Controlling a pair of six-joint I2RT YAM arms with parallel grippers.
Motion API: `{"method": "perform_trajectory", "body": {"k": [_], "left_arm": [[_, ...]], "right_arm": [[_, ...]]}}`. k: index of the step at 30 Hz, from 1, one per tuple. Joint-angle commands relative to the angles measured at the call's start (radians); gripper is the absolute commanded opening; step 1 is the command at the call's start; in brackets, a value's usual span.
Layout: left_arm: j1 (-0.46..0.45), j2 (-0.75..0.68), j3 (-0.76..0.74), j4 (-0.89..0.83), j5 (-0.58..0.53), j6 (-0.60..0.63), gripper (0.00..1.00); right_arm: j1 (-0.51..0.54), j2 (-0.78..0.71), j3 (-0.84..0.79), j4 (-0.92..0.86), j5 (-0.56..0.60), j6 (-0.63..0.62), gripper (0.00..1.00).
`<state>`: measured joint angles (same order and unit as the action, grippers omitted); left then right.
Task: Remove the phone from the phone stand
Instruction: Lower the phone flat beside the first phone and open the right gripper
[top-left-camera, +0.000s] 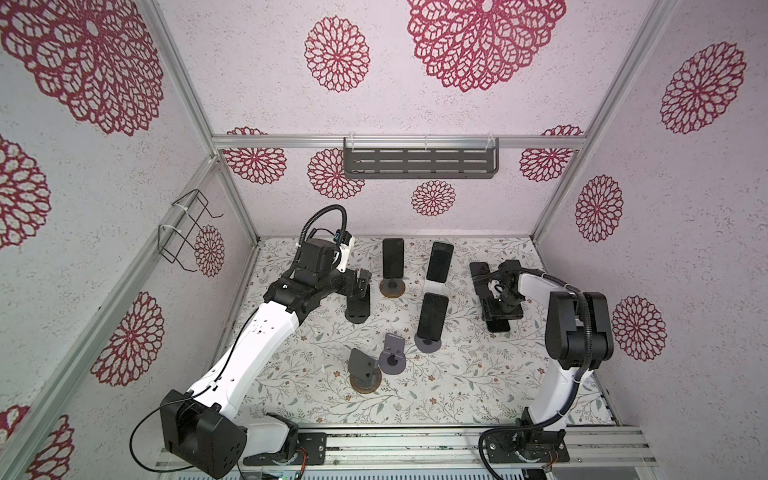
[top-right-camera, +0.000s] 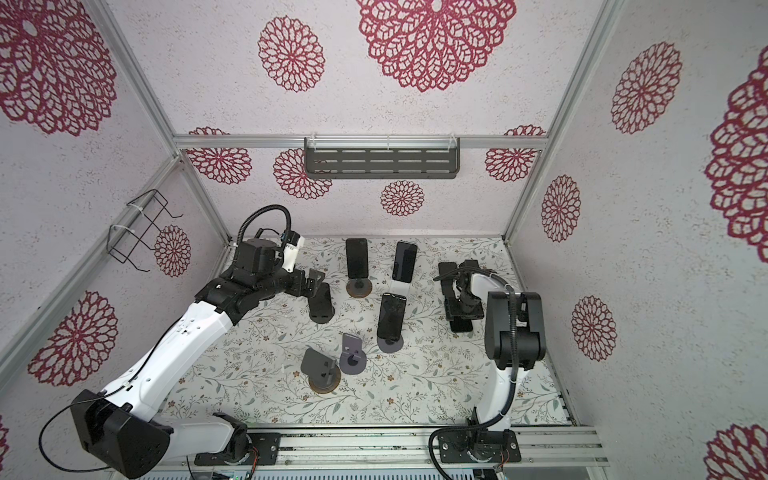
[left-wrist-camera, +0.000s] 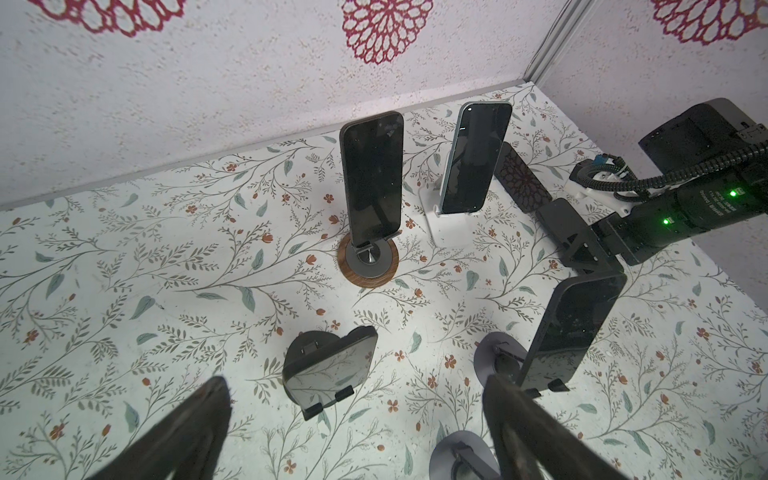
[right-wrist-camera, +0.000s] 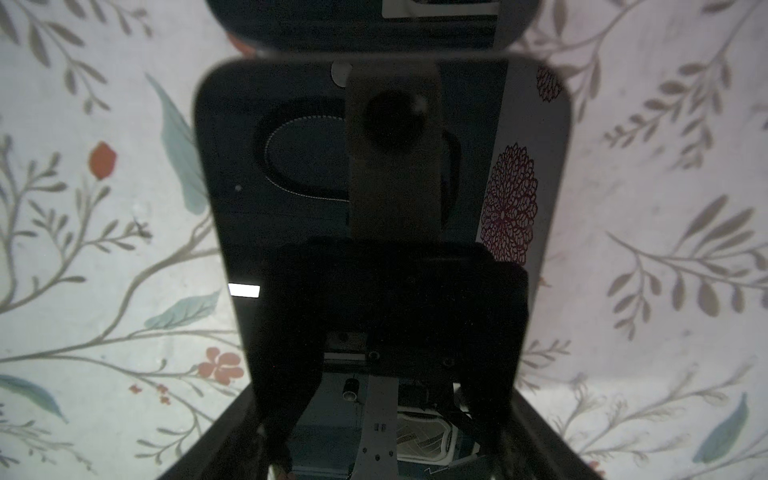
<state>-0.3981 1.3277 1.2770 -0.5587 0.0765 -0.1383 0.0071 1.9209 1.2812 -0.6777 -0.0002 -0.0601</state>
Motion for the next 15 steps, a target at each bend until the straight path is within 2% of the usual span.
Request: {"method": "perform_trajectory", "body": {"k": [1,15], "left_arm": [[0.010,-0.015,-0.002,0.016,0.001,0.028,0.99],[0.010,-0.015,0.001,0.011,0.001,0.031,0.99]], "right_arm": [[-0.002,0.020,0.007,-0.002,-0.017,-0.004,0.74],[-0.001,0.020,0.007,-0.002,-0.015,-0.005,0.82]]}}
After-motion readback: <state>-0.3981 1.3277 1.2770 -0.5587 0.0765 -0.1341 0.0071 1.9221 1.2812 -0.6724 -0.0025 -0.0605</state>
